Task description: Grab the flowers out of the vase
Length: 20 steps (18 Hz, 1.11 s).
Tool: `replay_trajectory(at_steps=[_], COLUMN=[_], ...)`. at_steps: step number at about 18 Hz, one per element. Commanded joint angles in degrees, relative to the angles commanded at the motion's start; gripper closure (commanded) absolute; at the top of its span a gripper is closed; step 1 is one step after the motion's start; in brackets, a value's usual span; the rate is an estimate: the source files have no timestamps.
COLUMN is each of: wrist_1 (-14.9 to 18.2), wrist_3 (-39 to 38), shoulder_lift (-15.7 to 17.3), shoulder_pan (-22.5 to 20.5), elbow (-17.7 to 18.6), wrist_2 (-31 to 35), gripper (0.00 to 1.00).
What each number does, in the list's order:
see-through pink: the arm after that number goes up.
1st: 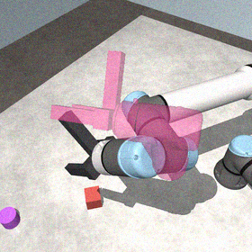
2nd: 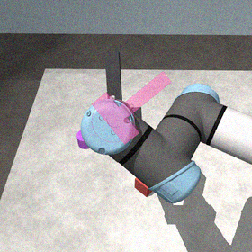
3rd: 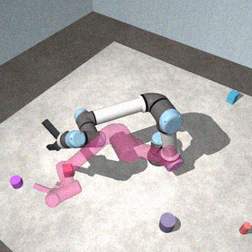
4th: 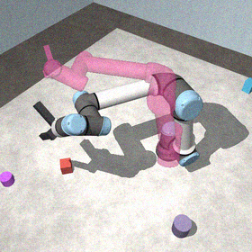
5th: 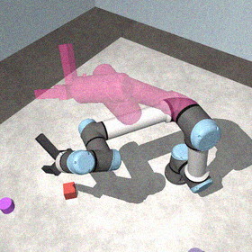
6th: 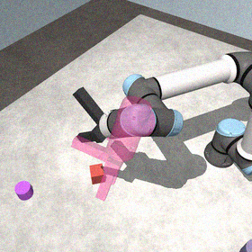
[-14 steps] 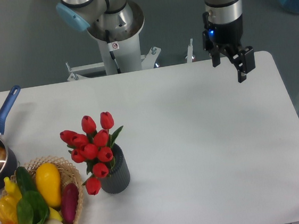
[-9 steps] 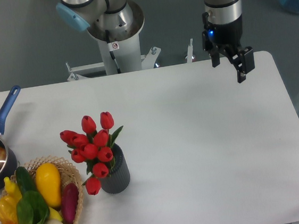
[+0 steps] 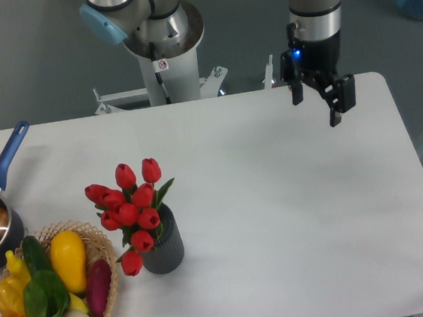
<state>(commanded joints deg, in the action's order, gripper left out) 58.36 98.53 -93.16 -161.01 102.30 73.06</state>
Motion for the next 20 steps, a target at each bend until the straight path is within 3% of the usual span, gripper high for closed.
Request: replay_trajectory(at_steps=[3, 16, 20], wrist_1=[0.00, 0.62, 0.53], wrist_3=[0.00, -12.20, -16.43], shoulder_lift=[-0.71, -0.97, -2.28], shoulder_pan=[-0.44, 4.91, 6.94], elbow=[1.05, 1.94, 2.11], wrist_2=[-5.99, -11.80, -18.91], gripper=[0.00, 0.00, 0.00])
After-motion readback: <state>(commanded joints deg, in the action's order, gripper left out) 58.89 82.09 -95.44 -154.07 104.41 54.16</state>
